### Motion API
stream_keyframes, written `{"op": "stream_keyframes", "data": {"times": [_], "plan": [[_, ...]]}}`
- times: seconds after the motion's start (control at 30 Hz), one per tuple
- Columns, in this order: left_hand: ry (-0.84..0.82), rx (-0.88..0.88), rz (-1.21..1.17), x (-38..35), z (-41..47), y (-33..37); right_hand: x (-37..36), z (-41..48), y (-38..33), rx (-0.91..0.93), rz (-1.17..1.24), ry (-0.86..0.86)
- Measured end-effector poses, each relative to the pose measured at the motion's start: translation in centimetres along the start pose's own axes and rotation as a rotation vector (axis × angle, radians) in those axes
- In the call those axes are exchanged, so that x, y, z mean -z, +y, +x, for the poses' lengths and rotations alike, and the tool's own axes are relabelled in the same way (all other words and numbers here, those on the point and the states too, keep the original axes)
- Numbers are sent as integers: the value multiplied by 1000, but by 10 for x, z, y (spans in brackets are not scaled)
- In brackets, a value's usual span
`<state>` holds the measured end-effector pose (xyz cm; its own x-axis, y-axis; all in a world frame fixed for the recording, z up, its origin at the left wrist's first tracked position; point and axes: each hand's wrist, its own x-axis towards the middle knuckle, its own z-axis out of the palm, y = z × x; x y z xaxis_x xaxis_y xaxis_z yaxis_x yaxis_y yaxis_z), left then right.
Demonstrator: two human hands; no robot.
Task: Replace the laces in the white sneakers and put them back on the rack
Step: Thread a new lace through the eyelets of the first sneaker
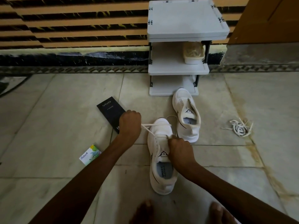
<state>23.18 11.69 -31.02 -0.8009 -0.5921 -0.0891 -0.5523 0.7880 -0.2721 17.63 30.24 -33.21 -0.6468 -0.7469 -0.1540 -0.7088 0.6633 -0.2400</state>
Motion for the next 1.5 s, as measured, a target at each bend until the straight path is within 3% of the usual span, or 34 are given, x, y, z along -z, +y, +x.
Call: {"op": "stream_keyframes", "data": {"times": [0.1, 0.23, 0.43, 0.53, 0.7, 0.97, 1.17, 1.5], "plan": [[-16, 37, -107, -5, 0, -8, -3, 1, 0, 16, 19, 19], [-5, 117, -629, -3, -5, -5, -1, 0, 4, 4, 132, 145], [11, 102, -1307, 36, -13, -3, 69, 29, 0, 77, 717, 312], [156, 42, -1480, 83, -9, -8, 137, 46, -5, 121, 861, 344], [445, -51, -1643, 194, 4, -29, 242, 72, -14, 249, 996, 429], [602, -190, -1751, 340, 10, -64, 380, 67, -44, 459, 1025, 599], [643, -237, -1796, 389, 3, -75, 427, 53, -59, 513, 1119, 622], [656, -258, -1866, 430, -1, -83, 479, 46, -84, 443, 1171, 664]]}}
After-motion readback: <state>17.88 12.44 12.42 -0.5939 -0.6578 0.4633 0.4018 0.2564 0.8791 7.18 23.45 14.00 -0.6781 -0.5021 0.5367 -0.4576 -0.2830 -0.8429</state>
